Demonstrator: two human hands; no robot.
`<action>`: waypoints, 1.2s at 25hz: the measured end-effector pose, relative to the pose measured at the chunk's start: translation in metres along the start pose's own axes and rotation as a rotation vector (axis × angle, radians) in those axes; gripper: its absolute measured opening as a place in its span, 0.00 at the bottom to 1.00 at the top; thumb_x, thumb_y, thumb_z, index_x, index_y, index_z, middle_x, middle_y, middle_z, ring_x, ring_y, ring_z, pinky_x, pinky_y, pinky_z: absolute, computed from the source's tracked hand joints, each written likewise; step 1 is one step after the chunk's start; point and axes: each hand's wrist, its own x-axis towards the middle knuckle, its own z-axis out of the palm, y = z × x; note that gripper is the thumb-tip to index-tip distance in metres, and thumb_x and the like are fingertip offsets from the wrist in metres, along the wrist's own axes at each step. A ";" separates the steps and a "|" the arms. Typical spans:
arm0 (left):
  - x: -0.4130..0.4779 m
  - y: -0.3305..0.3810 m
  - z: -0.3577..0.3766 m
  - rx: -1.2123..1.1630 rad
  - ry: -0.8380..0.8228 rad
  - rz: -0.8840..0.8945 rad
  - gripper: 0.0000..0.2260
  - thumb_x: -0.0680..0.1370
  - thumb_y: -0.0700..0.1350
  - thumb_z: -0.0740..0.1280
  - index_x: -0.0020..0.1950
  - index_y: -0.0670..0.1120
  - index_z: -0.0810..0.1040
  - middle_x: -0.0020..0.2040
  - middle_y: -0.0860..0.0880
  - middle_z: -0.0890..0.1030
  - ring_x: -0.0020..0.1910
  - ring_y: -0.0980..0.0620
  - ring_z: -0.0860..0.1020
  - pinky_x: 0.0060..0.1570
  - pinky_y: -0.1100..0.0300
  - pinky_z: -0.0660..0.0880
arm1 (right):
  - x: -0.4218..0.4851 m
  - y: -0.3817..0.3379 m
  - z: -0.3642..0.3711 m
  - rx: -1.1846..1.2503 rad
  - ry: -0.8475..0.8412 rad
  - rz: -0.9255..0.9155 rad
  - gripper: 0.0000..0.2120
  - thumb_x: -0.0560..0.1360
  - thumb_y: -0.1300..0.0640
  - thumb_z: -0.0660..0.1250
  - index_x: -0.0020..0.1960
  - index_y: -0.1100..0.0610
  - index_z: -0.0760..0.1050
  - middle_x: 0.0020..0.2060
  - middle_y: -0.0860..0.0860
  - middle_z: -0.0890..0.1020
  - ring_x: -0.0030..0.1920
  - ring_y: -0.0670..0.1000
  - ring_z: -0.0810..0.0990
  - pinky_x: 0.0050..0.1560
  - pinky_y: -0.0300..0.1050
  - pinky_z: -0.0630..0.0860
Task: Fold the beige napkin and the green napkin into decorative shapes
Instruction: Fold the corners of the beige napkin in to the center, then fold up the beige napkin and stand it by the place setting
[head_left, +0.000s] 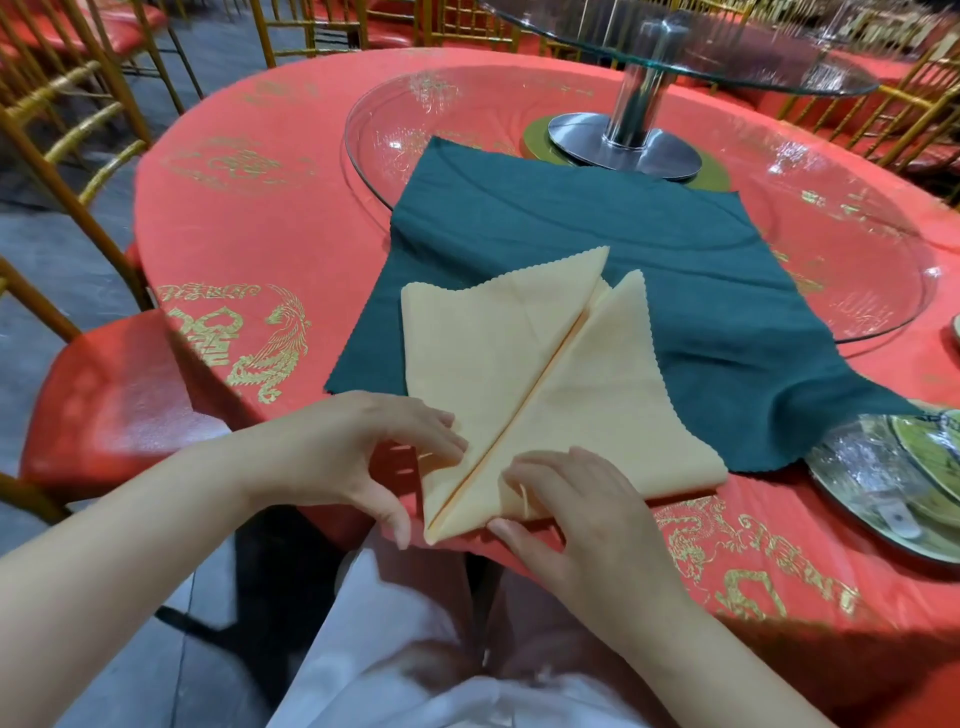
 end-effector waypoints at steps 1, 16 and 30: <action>0.001 -0.002 0.004 0.081 0.004 0.043 0.30 0.59 0.61 0.75 0.58 0.55 0.77 0.60 0.60 0.78 0.66 0.64 0.68 0.69 0.62 0.57 | -0.001 0.000 0.001 -0.002 0.009 -0.024 0.14 0.70 0.46 0.68 0.51 0.53 0.76 0.48 0.47 0.82 0.49 0.47 0.77 0.58 0.46 0.70; 0.013 0.000 0.013 0.149 0.134 0.026 0.13 0.74 0.44 0.62 0.56 0.57 0.75 0.53 0.58 0.81 0.53 0.60 0.78 0.53 0.58 0.73 | -0.004 -0.013 0.005 0.070 0.047 0.121 0.15 0.66 0.59 0.62 0.51 0.55 0.79 0.47 0.48 0.84 0.47 0.43 0.77 0.53 0.42 0.73; 0.039 0.070 -0.043 0.087 0.332 0.166 0.13 0.73 0.48 0.64 0.45 0.39 0.78 0.37 0.47 0.79 0.37 0.52 0.76 0.39 0.57 0.72 | 0.047 0.007 -0.098 0.511 -0.208 0.273 0.09 0.75 0.56 0.64 0.37 0.49 0.78 0.27 0.42 0.68 0.29 0.42 0.63 0.29 0.37 0.60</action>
